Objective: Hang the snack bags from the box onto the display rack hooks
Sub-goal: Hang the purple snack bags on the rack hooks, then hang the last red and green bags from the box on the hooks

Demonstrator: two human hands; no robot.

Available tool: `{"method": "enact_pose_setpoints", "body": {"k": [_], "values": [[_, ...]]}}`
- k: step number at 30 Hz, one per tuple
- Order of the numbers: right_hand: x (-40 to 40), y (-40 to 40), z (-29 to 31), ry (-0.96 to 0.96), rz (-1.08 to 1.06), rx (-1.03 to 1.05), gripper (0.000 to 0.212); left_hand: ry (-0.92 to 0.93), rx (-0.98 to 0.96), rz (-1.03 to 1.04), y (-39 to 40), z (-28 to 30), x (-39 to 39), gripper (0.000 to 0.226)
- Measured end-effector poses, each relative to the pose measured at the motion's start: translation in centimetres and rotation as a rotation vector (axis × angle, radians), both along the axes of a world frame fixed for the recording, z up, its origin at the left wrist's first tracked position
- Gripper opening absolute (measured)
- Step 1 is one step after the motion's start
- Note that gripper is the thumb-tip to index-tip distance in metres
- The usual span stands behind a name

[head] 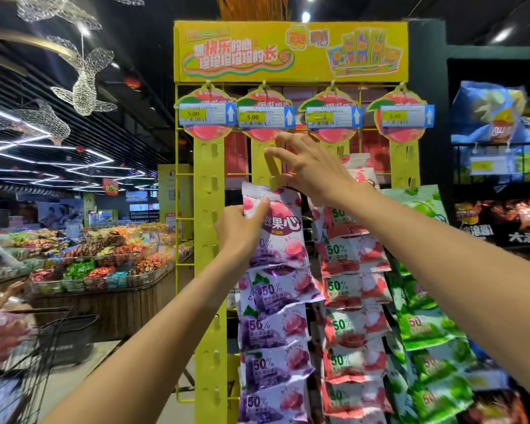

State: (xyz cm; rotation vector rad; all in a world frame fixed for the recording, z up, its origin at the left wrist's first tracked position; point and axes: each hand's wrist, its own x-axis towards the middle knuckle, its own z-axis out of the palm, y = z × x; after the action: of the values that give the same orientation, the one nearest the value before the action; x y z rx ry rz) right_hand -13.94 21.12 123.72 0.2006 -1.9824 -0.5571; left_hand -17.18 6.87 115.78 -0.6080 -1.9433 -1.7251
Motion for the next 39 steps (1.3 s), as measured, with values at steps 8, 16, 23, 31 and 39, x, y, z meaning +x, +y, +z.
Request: {"method": "enact_pose_setpoints", "body": {"k": [8, 16, 23, 31, 39], "values": [[2.3, 0.0, -3.0, 0.009, 0.068, -0.092, 0.052, 0.29, -0.237, 0.1, -2.1, -3.5, 2.7, 0.028], [6.8, 1.8, -12.5, -0.008, 0.19, -0.141, 0.044, 0.506, -0.559, 0.496, -5.5, -8.4, 4.9, 0.038], [10.9, 5.3, -24.9, -0.102, 0.186, -0.224, 0.038, 0.896, -0.904, 0.505, -5.6, -16.5, 6.4, 0.041], [14.6, 8.5, -43.5, -0.334, 0.094, -0.426, 0.042, 0.691, -1.143, 0.283, -3.4, -34.4, 7.8, 0.039], [16.3, 10.3, -67.0, -0.672, -0.055, -0.72, 0.041, 0.293, -1.275, 0.02, -2.6, -58.7, 8.3, 0.042]]}}
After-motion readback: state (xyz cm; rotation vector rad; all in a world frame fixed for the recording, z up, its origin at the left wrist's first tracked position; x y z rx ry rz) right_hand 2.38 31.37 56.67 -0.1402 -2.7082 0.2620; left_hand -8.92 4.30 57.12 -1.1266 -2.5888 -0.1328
